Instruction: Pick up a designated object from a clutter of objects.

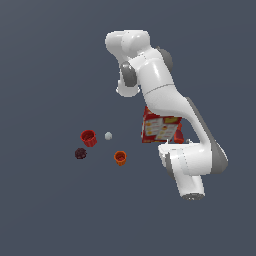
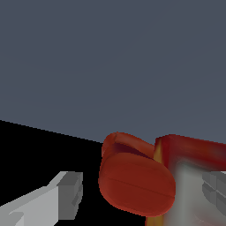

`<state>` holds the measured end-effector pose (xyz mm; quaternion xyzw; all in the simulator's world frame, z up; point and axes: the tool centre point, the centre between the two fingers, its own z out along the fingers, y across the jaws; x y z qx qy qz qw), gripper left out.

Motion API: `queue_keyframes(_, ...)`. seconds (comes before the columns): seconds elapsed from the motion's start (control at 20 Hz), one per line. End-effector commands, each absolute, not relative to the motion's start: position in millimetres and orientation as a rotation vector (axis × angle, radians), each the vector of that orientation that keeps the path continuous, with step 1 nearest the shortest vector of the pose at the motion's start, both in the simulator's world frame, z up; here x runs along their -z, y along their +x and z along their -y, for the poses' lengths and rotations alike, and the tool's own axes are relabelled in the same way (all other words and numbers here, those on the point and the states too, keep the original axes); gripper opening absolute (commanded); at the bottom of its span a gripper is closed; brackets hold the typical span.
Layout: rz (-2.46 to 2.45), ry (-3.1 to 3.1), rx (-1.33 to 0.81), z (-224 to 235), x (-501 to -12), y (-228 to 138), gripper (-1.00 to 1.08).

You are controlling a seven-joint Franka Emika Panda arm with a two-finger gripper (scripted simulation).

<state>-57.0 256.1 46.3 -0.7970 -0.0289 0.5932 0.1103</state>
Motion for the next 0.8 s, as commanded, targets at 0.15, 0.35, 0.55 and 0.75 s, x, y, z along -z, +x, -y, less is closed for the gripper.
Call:
queue_keyframes(0.15, 0.090, -2.327, -1.762, -260.8, -43.3, -61.4, -1.00)
queue_keyframes(0.35, 0.090, -2.327, -1.762, -260.8, -43.3, -61.4, -1.00)
queue_keyframes(0.55, 0.090, -2.327, -1.762, -260.8, -43.3, -61.4, -1.00)
queue_keyframes(0.75, 0.092, -2.335, -1.748, -258.5, -47.0, -58.0, -1.00)
